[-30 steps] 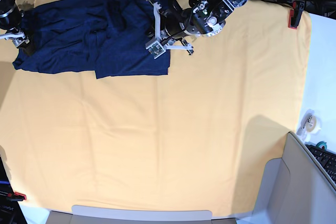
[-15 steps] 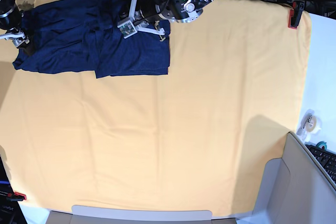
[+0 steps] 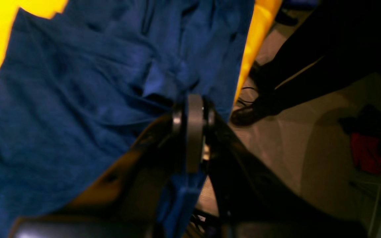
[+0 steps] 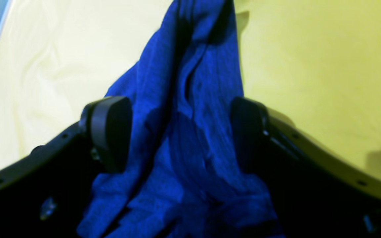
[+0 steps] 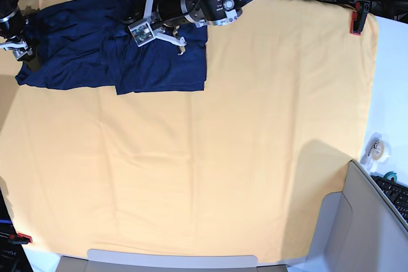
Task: Fold the T-shirt properly
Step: 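Push the left gripper along the shirt toward the right gripper, flattening it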
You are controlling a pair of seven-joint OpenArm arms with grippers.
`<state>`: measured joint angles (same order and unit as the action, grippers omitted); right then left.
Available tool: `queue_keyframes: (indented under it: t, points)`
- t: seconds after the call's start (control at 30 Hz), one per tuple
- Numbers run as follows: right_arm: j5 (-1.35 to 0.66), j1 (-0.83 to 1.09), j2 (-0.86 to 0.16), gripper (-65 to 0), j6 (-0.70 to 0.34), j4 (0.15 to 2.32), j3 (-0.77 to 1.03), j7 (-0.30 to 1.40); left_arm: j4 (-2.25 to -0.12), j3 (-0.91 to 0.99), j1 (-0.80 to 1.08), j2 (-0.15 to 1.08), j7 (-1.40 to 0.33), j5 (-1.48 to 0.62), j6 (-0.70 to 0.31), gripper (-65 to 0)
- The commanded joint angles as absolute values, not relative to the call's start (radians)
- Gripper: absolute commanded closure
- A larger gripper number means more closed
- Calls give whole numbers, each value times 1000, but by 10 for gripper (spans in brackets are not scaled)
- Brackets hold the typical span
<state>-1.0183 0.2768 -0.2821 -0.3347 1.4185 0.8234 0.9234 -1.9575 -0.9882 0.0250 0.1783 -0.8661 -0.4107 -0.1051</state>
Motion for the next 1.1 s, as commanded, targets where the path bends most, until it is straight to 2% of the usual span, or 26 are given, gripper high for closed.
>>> queue_keyframes:
  t: [0.0,0.1,0.37,0.8,1.07]
  points:
    - [-975,286,-286,-459,-318,1412,820,975,-1969,-957,18,188,-854,-400,-71,0]
    - [-975,286,-286,-459,-318,1412,820,975,-1959,-906,21,202,-866,-400,-19,0]
    - [-980,285,-286,-459,-318,1417,820,975,-1903,-901,-10,199,-908,-400,-18,0]
    - [-981,285,-289,-459,-318,1419,822,975,-1833,-905,-10,41,-892,-404,-24,0]
    - [-981,285,-288,-459,-318,1419,822,975,-1831,-963,-12,2,-748,-406,-24,0]
